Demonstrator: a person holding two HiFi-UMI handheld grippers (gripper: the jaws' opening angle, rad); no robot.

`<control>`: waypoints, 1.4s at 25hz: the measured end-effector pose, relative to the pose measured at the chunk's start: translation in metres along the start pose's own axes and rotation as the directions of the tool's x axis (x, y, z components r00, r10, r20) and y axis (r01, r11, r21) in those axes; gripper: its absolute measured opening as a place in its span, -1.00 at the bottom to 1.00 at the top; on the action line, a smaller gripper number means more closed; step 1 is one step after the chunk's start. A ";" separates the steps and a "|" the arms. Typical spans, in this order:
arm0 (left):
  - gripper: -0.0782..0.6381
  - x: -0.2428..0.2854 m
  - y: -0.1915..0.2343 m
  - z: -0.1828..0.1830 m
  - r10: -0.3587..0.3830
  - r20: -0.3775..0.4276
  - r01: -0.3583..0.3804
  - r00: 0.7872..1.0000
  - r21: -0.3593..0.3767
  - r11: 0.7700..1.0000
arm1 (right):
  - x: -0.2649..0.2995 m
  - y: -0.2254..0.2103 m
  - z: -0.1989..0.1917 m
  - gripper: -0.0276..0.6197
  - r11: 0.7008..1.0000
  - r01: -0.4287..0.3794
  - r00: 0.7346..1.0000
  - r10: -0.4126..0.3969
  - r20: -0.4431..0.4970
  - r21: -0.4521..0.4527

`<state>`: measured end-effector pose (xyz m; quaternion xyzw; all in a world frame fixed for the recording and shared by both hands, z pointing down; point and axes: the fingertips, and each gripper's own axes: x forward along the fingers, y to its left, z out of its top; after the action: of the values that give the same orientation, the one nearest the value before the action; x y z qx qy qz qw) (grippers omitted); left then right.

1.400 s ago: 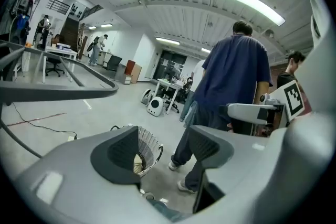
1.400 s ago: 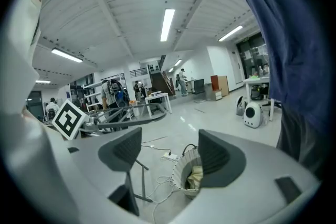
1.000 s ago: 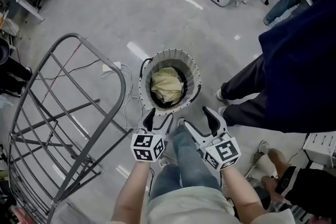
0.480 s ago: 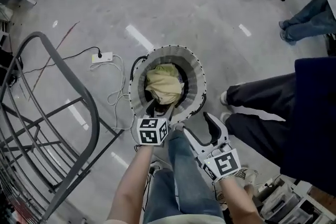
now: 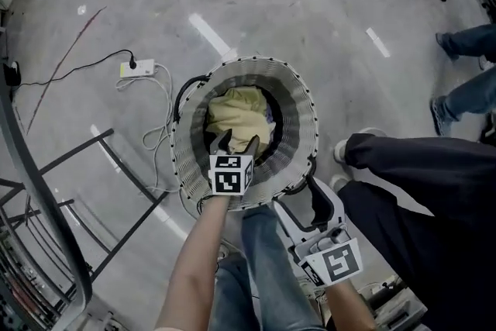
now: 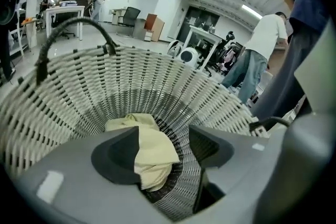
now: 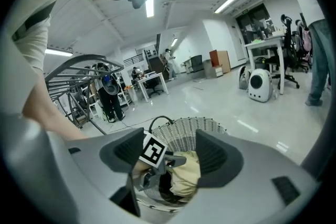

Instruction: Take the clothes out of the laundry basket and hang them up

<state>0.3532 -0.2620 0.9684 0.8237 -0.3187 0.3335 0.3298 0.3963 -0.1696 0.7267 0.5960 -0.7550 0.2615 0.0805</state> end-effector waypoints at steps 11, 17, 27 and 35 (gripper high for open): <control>-0.09 0.092 0.047 -0.049 0.101 -0.135 -0.094 0.986 0.055 0.994 | 0.029 -0.029 -0.031 -0.01 0.999 -0.025 0.999 0.026 -0.025 0.029; -0.17 0.122 0.057 -0.059 0.117 -0.173 -0.100 0.978 0.101 0.990 | 0.041 -0.042 -0.042 -0.02 0.998 -0.024 0.999 0.025 -0.028 0.050; -0.73 0.101 0.054 -0.050 0.129 -0.155 -0.118 0.979 0.081 0.990 | 0.040 -0.038 -0.034 -0.04 0.999 -0.010 1.000 0.011 -0.024 0.051; -0.73 0.017 0.008 -0.017 0.019 -0.018 -0.018 1.000 0.037 0.999 | 0.006 -0.009 0.002 -0.04 0.999 0.029 0.999 -0.030 0.028 0.012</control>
<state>0.3508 -0.2589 0.9932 0.8235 -0.3172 0.3498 0.3143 0.4032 -0.1767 0.7300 0.6112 -0.7456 0.2560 0.0702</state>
